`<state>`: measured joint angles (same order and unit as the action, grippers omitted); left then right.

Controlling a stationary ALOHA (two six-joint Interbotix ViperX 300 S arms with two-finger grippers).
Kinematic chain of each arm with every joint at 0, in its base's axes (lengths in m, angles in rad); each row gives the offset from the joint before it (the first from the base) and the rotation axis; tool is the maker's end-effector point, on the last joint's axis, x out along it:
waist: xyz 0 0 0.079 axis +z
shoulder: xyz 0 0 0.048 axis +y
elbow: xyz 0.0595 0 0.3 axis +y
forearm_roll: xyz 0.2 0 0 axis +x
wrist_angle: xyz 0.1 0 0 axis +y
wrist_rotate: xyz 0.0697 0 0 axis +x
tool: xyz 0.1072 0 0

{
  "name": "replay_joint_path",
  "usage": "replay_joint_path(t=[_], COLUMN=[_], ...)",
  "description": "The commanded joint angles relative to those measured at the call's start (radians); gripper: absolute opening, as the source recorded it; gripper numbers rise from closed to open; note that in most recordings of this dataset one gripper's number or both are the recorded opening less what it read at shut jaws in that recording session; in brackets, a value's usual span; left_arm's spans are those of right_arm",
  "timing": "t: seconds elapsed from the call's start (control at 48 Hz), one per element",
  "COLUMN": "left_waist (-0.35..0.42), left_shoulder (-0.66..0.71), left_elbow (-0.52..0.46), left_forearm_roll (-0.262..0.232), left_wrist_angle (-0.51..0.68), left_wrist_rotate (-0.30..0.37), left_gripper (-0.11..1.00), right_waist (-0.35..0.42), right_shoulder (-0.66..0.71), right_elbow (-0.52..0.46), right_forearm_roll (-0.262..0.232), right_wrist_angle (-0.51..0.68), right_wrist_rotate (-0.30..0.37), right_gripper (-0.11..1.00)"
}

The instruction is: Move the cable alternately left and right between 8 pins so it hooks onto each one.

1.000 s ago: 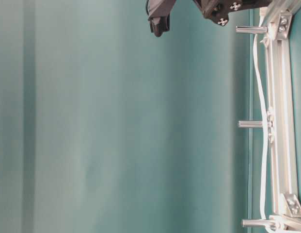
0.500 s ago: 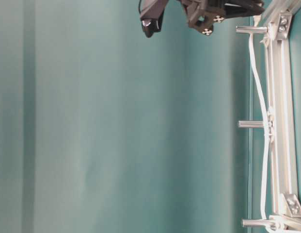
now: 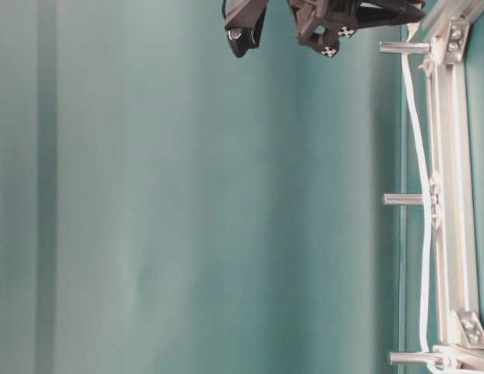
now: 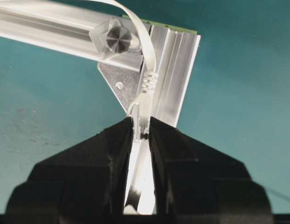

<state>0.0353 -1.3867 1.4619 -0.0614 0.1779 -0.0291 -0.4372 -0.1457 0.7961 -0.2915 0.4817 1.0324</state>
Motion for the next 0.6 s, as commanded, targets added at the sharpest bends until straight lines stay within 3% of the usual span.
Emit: replay_joint_path(t=[0.0, 0.187, 0.375, 0.583], left_waist=[0.005, 0.003, 0.005, 0.003], left_shoulder=[0.008, 0.009, 0.008, 0.008], left_elbow=[-0.025, -0.025, -0.025, -0.025], left_forearm_roll=[0.002, 0.002, 0.002, 0.002], left_wrist_angle=[-0.005, -0.005, -0.005, -0.005], left_wrist_rotate=[-0.003, -0.003, -0.003, -0.003], left_gripper=[0.72, 0.72, 0.72, 0.72], right_waist=[0.006, 0.006, 0.008, 0.018], right_shoulder=[-0.014, -0.012, -0.014, -0.028], right_elbow=[-0.015, -0.020, -0.018, -0.014], right_forearm_roll=[0.005, 0.012, 0.026, 0.029], right_wrist_angle=[-0.003, 0.002, 0.003, 0.021], right_wrist_rotate=[-0.003, 0.000, 0.000, 0.000], right_gripper=[0.14, 0.16, 0.51, 0.53])
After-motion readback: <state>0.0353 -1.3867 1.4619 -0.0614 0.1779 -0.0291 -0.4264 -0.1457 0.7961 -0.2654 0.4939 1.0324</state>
